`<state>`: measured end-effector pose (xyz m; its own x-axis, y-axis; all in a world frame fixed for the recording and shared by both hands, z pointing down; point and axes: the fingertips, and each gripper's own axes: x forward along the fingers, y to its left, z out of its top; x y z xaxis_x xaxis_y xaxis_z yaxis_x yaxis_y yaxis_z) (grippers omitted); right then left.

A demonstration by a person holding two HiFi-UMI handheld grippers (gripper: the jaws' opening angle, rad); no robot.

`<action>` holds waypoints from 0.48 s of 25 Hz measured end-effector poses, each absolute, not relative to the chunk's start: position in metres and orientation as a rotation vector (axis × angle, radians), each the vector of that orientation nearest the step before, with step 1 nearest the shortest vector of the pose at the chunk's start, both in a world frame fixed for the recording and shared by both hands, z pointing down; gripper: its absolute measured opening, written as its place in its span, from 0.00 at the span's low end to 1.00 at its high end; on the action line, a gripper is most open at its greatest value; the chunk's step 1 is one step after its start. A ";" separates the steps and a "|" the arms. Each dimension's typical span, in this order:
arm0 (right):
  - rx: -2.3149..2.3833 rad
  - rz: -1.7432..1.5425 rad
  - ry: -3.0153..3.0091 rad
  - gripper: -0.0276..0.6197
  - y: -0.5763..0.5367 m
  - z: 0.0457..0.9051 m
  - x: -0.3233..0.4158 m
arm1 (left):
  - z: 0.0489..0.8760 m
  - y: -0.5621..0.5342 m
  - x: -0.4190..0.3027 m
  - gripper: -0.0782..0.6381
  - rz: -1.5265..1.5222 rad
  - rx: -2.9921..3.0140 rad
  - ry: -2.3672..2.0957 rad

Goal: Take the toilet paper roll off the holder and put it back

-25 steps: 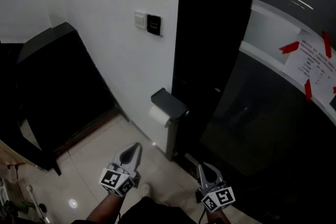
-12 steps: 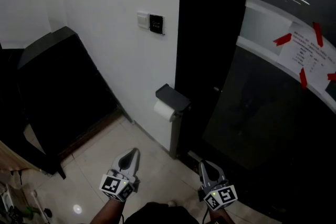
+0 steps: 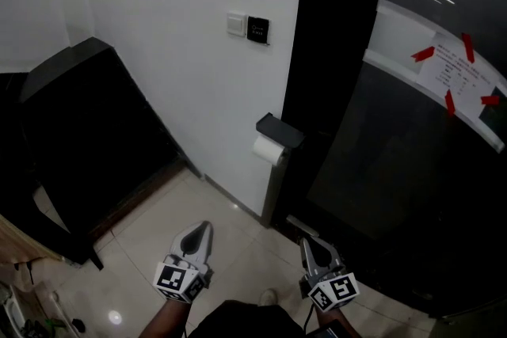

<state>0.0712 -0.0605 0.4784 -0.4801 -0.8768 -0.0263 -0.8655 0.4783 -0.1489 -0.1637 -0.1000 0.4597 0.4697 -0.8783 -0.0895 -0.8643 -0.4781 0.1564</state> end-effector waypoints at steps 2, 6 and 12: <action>-1.581 -0.173 2.600 0.06 -0.045 0.479 0.061 | 0.459 -0.091 -0.176 0.11 -0.253 2.630 -1.531; -1.637 -0.152 2.583 0.06 -0.009 0.479 0.043 | 0.456 -0.071 -0.193 0.11 -0.286 2.639 -1.472; -1.728 -0.149 2.536 0.06 0.027 0.477 0.037 | 0.457 -0.047 -0.199 0.11 -0.273 2.675 -1.399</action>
